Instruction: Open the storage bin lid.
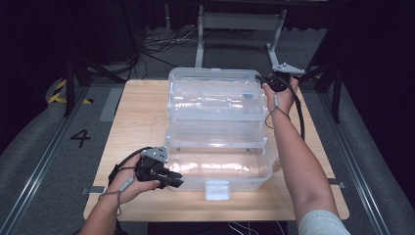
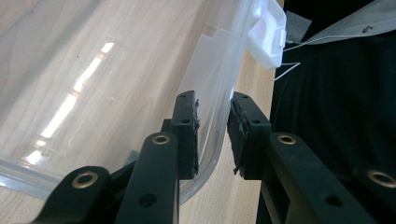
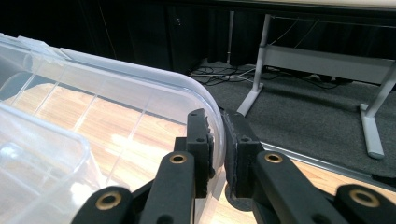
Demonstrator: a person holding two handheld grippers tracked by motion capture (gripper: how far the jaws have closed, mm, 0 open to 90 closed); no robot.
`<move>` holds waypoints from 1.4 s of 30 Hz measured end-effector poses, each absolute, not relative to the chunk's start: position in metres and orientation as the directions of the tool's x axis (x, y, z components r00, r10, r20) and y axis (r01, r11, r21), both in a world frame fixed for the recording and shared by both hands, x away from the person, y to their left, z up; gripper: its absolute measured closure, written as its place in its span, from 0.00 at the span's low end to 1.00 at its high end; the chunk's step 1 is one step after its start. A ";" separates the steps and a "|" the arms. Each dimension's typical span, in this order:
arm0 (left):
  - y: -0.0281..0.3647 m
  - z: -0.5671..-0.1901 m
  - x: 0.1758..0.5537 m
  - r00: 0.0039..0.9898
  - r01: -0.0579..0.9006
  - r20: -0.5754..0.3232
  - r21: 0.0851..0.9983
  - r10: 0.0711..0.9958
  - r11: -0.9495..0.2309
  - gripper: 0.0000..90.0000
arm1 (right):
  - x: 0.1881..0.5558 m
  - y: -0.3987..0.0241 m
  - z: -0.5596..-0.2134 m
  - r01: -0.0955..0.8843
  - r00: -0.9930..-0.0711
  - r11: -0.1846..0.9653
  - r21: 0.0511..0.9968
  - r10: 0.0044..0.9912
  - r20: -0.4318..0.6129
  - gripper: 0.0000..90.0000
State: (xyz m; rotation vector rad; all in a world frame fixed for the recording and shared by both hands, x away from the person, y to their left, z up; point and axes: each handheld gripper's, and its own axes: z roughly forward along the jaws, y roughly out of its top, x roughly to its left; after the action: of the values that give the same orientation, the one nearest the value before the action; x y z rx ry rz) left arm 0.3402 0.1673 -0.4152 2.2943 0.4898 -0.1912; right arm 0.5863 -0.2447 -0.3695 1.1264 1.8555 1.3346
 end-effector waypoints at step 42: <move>0.167 -0.414 0.342 0.908 0.418 -0.298 0.648 0.294 -0.637 0.81 | 0.605 -0.242 -0.402 0.414 -0.449 0.167 0.895 0.893 0.041 0.88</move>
State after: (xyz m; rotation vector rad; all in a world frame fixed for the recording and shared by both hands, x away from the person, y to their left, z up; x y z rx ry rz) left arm 0.3417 0.1665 -0.4137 2.3029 0.5052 -0.2104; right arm 0.6054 -0.2416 -0.4020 1.2321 1.9424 1.2378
